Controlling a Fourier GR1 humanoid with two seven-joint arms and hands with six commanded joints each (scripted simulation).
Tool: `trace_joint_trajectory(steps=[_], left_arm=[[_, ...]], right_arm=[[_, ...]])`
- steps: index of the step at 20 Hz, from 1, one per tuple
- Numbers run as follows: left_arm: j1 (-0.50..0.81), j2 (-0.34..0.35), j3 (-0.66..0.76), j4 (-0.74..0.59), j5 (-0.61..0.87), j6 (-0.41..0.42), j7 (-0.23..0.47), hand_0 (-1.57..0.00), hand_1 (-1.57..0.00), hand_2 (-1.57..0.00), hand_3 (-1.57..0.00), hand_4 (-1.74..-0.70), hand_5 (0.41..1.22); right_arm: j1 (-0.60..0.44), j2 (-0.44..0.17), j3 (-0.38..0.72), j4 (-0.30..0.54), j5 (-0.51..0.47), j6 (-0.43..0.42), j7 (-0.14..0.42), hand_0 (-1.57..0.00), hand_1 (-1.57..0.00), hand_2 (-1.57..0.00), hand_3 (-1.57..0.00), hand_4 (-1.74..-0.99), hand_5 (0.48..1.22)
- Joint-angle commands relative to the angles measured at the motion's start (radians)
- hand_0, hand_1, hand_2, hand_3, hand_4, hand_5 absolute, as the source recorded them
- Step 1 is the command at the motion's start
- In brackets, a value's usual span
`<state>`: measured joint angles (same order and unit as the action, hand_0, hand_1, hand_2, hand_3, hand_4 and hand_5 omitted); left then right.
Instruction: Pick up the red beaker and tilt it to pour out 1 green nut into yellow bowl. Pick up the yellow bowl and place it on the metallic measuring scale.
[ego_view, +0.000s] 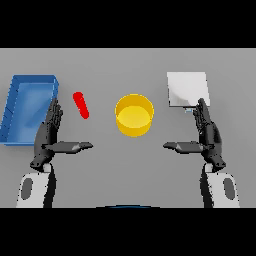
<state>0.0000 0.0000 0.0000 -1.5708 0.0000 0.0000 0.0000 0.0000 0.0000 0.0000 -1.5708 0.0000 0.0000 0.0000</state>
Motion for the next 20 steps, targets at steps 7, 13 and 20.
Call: trace_joint_trajectory(steps=[7, 13, 20], left_arm=[[0.068, 0.045, -0.035, -0.076, -0.036, -0.028, -0.040, 0.00, 0.00, 0.00, 0.00, -1.14, 0.660], [0.146, 0.092, -0.104, -0.215, -0.113, -0.043, 0.047, 0.00, 0.00, 0.00, 0.00, -1.14, 0.655], [0.027, 0.084, -0.084, -0.059, -0.117, -0.048, 0.078, 0.00, 0.00, 0.00, 0.00, -1.16, 0.645]], right_arm=[[-0.008, -0.032, 0.048, -0.012, 0.128, -0.049, -0.062, 0.00, 0.00, 0.00, 0.00, -1.071, 0.578], [0.060, -0.060, 0.134, -0.105, 0.279, -0.074, -0.080, 0.00, 0.00, 0.00, 0.00, -1.103, 0.592], [0.047, -0.053, 0.126, -0.102, 0.220, -0.030, -0.073, 0.00, 0.00, 0.00, 0.00, -1.197, 0.627]])
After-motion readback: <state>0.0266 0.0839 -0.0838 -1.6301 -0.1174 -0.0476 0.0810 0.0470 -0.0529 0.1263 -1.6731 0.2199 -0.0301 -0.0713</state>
